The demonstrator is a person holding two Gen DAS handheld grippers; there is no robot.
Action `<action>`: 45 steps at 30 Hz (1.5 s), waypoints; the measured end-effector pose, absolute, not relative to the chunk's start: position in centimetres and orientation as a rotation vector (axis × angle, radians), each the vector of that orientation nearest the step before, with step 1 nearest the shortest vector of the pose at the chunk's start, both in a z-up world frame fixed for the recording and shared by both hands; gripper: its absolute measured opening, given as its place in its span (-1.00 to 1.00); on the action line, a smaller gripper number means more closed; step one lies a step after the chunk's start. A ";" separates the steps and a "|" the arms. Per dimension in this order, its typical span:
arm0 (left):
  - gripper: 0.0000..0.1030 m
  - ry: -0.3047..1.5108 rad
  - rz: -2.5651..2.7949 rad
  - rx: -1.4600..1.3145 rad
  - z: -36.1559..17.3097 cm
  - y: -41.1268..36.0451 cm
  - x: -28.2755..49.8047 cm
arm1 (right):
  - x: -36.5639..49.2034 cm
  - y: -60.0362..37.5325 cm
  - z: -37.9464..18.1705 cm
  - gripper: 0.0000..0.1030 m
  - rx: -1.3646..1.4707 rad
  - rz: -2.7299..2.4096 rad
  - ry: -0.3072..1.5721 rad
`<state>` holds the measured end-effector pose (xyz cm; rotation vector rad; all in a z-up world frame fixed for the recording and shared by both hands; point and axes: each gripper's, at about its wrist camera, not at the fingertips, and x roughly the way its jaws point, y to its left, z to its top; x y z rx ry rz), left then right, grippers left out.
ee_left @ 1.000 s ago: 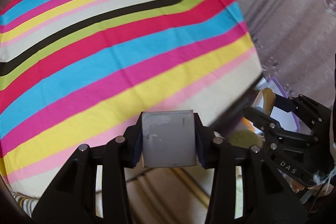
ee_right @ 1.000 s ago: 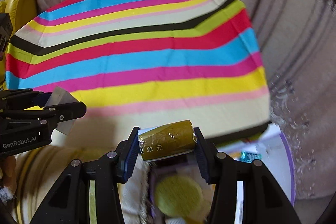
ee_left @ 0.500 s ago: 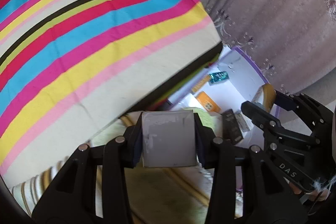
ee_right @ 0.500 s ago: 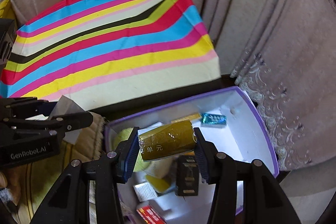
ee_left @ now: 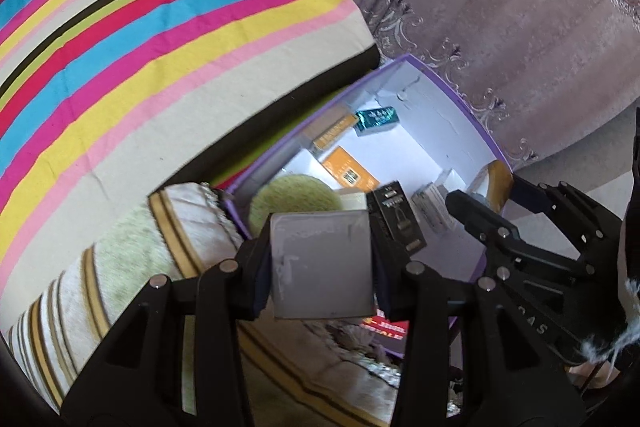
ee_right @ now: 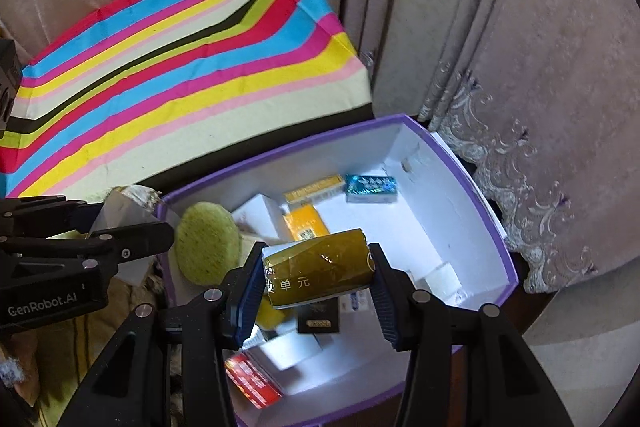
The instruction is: Organize objects
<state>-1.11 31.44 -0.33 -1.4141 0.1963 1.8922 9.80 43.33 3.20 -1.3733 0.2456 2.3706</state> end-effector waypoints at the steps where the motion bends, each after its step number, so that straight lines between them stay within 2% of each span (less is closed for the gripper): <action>1: -0.12 0.197 1.889 -1.417 -0.4 31.7 -0.9 | 10.1 43.5 3.1 -0.03 -1.374 2.363 0.252; 19: -0.12 0.265 1.801 -1.444 -1.6 37.0 2.3 | 14.8 48.1 1.7 -0.03 -1.316 2.220 0.391; 38: -0.10 0.183 1.755 -1.520 -3.9 38.6 0.8 | 13.9 49.7 0.1 0.00 -1.319 2.160 0.396; 41: 0.22 0.157 1.761 -1.530 -4.0 38.1 0.5 | 13.9 49.7 0.0 0.10 -1.325 2.152 0.406; 45: 0.45 0.116 1.782 -1.563 -4.2 37.5 -0.1 | 13.9 49.6 0.2 0.30 -1.313 2.148 0.393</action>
